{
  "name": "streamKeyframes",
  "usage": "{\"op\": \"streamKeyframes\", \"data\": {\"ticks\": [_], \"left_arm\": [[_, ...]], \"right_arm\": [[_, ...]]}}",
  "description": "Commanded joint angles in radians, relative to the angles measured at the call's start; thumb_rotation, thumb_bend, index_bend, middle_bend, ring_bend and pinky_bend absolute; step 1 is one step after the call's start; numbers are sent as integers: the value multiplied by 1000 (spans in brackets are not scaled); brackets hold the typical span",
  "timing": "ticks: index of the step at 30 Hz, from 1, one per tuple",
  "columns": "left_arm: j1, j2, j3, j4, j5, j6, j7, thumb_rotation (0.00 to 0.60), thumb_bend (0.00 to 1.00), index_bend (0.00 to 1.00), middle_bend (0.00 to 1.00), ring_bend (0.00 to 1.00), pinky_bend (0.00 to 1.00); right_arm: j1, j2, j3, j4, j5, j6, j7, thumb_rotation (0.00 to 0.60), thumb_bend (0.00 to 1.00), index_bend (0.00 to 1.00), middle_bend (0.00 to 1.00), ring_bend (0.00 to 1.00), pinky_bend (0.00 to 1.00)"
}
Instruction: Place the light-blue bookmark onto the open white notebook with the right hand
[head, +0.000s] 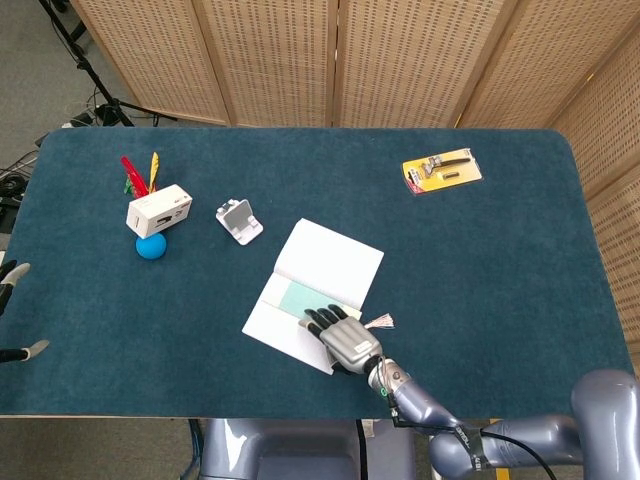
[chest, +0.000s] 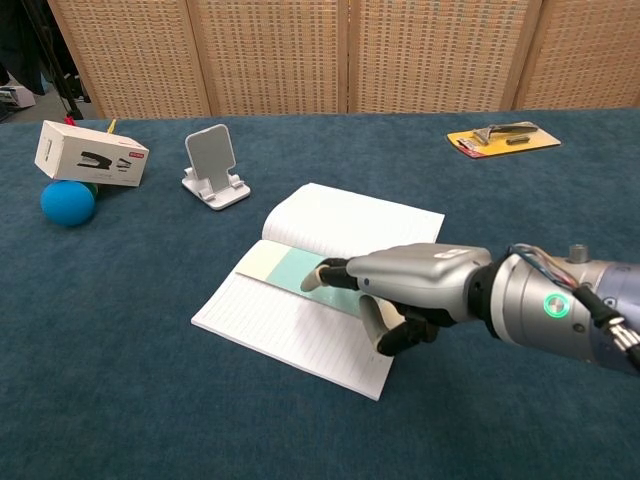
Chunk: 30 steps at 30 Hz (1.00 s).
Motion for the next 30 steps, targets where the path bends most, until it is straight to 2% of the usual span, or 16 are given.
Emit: {"op": "streamKeyframes", "data": {"ticks": [1,4,6,10,11,12,13,14,16,17,23,27,30], "left_arm": [[0,1,0,0,-1,-1,-1,600,0,0,0,0,0],[0,1,0,1,1,0,-3,600,0,0,0,0,0],[0,2,0,0,2,0,-4,600,0,0,0,0,0],[3,1,0,0,4,7,-5,600,0,0,0,0,0],[4,0,0,1,5,10,-4,600,0,0,0,0,0],[4,-1,1,0,7,11,-3,600,0,0,0,0,0],[5,2,5,-3,17,10,-9,600,0,0,0,0,0],[6,5,9,-5,27,12,-15,600,0,0,0,0,0],[10,6,12,-5,41,24,-14,600,0,0,0,0,0],[12,5,13,-5,44,28,-12,600,0,0,0,0,0],[23,-9,12,-6,47,58,10,600,0,0,0,0,0],[32,-18,14,-2,62,84,20,600,0,0,0,0,0],[43,-27,15,5,80,117,23,600,0,0,0,0,0]], "right_arm": [[-8,29,33,-37,-40,23,38,600,1000,29,0,0,0],[-28,74,72,-81,-122,67,93,600,1000,29,0,0,0],[-46,107,77,-103,-182,86,131,600,1000,29,0,0,0],[-102,184,60,-105,-373,158,216,600,998,29,0,0,0],[-122,207,45,-89,-440,184,252,600,961,29,0,0,0],[-138,223,32,-74,-487,204,282,600,817,29,0,0,0],[-164,245,11,-47,-538,235,323,600,587,29,0,0,0],[-181,259,-6,-28,-577,254,359,600,309,29,0,0,0],[-216,288,-45,32,-652,290,444,600,47,29,0,0,0],[-228,296,-59,61,-686,308,484,600,1,29,0,0,0],[-318,291,-122,329,-844,473,656,600,0,29,0,0,0],[-378,273,-130,447,-850,554,700,600,0,28,0,0,0],[-443,264,-131,507,-804,596,705,600,0,8,0,0,0]]}}
